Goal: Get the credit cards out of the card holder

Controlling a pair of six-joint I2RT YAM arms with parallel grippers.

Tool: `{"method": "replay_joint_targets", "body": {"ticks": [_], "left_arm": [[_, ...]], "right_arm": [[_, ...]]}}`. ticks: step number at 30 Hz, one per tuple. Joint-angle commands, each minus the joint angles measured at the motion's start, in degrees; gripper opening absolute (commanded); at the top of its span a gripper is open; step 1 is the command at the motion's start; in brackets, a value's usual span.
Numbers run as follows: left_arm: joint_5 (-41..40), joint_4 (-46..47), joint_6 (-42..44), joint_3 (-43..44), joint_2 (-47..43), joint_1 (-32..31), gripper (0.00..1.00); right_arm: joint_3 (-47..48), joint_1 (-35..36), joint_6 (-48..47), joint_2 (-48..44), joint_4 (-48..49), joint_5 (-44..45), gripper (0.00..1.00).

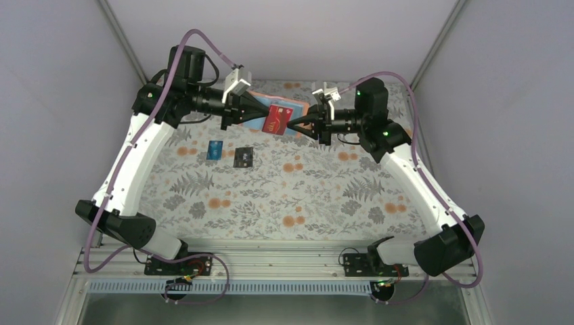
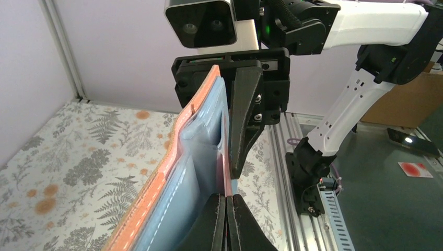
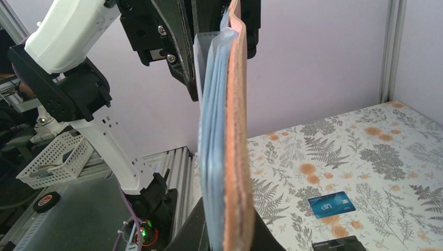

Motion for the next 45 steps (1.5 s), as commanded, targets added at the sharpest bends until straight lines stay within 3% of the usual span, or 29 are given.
{"method": "replay_joint_targets", "body": {"ticks": [1,5,12,26,29,34,36,39,45], "left_arm": [[-0.2,-2.2,2.6,1.1,-1.3,0.1,0.02],[-2.8,-0.6,-0.4,0.1,-1.6,0.1,0.02],[-5.8,-1.5,1.6,0.3,-1.6,0.8,0.03],[-1.2,-2.5,4.0,-0.9,-1.1,1.9,0.03],[-1.7,-3.4,5.0,-0.7,-0.6,1.8,0.28],[-3.2,-1.3,3.9,-3.3,-0.8,1.4,0.31],[-2.6,-1.4,3.7,-3.9,-0.5,0.4,0.29],[-1.6,-2.4,4.1,-3.2,-0.4,-0.4,0.03],[-3.4,-3.6,2.8,-1.2,-1.9,4.5,0.02]], "right_arm": [[1.8,0.5,-1.1,-0.8,0.0,-1.2,0.04],[1.9,0.5,-1.4,-0.8,-0.4,-1.2,0.04],[1.8,0.4,-2.3,-1.5,-1.5,-0.4,0.04],[1.9,0.4,-2.9,-1.2,-2.0,-1.2,0.04],[2.0,0.4,-3.2,-1.3,-2.3,-1.5,0.04],[2.1,0.4,-3.5,-1.1,-2.4,-1.9,0.04],[2.1,0.4,-3.5,-1.1,-2.4,-1.8,0.04],[2.0,0.4,-3.4,-1.2,-2.5,-1.3,0.04],[0.3,-0.8,-1.1,-1.9,-1.3,4.2,0.04]]}}
